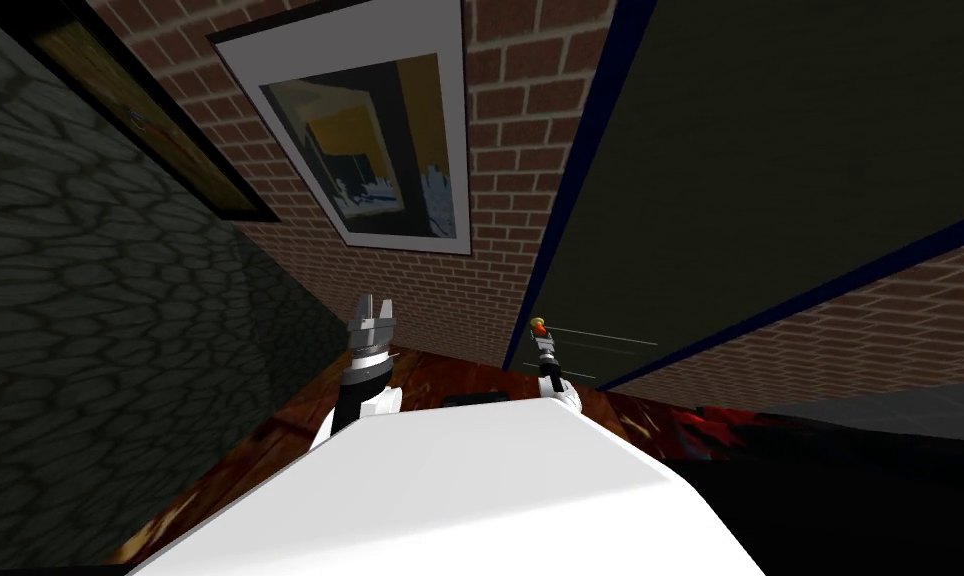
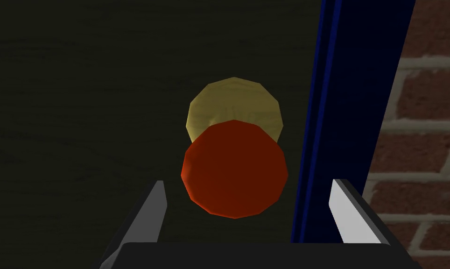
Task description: Pull the door open
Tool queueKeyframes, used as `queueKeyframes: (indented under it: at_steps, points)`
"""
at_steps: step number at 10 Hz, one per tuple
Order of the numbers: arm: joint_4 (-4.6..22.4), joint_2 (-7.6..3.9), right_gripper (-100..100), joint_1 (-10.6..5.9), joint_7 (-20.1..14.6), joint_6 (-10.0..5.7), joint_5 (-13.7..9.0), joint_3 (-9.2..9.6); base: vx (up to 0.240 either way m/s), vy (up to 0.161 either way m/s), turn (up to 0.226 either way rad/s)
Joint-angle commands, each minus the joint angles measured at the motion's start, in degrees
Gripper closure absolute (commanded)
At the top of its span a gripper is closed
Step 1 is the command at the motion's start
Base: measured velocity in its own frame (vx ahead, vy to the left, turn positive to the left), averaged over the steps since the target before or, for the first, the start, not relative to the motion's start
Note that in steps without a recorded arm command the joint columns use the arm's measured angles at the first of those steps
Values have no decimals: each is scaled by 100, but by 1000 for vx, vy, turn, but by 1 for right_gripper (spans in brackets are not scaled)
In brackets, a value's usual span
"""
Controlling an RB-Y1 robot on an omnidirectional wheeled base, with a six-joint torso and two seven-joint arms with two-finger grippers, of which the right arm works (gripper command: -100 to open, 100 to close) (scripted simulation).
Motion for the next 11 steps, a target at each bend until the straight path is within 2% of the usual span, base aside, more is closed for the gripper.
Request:
queueKeyframes:
  at_steps: [1,4,5,6,11]
  points:
    - [51,-6,-100,-22,34,-10,8,-198,40,-60,213]
    - [51,15,-100,-26,79,15,29,-496,25,-51,189]
    - [100,8,-100,-43,84,-19,19,-436,11,-29,40]
    - [100,8,100,-43,84,-19,19,-436,-1,2,-43]
    - [100,8,100,-43,84,-19,19,-436,-1,3,-2]
